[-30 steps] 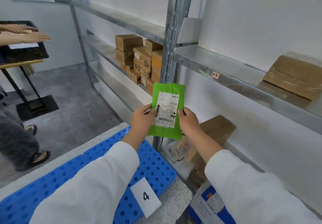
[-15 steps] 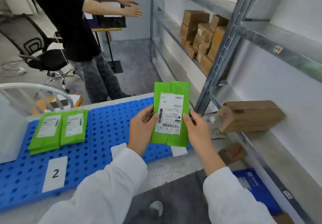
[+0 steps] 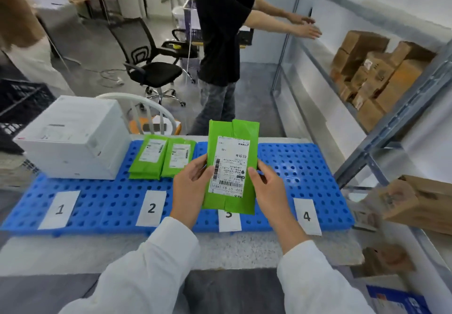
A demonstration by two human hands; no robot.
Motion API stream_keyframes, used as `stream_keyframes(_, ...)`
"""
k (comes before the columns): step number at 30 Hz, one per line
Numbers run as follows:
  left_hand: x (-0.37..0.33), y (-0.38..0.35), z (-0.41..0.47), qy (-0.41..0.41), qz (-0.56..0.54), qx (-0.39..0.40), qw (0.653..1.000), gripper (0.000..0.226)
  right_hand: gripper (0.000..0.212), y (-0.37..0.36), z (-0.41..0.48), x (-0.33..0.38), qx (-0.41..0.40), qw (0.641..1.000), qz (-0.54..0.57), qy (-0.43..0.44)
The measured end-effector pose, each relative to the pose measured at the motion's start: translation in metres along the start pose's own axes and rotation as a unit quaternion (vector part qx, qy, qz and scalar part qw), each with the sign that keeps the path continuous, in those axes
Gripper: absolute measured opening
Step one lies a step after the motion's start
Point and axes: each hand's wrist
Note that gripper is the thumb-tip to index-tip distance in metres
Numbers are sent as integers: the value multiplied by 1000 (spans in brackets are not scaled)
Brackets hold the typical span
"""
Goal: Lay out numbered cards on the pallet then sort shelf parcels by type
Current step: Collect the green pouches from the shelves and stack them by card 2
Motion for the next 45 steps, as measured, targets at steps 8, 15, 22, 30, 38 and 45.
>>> stream_keyframes(8, 9, 85, 81, 42, 35, -31, 998, 36, 35, -109, 52, 6, 41, 998, -20, -32)
stream_keyframes(15, 22, 151, 161, 59, 33, -35, 997, 31, 38, -201, 106, 8, 59, 995, -51, -56)
stream_keyframes(22, 52, 197, 226, 91, 62, -33, 993, 37, 46, -267, 145, 0, 72, 988, -98, -97)
stream_keyframes(30, 84, 232, 264, 140, 62, -46, 987, 31, 50, -317, 177, -10, 117, 970, -161, -137)
stream_keyframes(38, 100, 245, 292, 161, 61, -36, 984, 24, 50, -346, 197, -24, 126, 962, -183, -159)
stream_keyframes(45, 113, 246, 314, 159, 142, -23, 977, 30, 50, -360, 210, -35, 161, 938, -248, -179)
Point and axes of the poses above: each hand's wrist, its own z-axis towards the middle knuckle, its own y-axis out of the back of the hand, x = y × z, and after that the axes turned 1 degree about y, right-handed
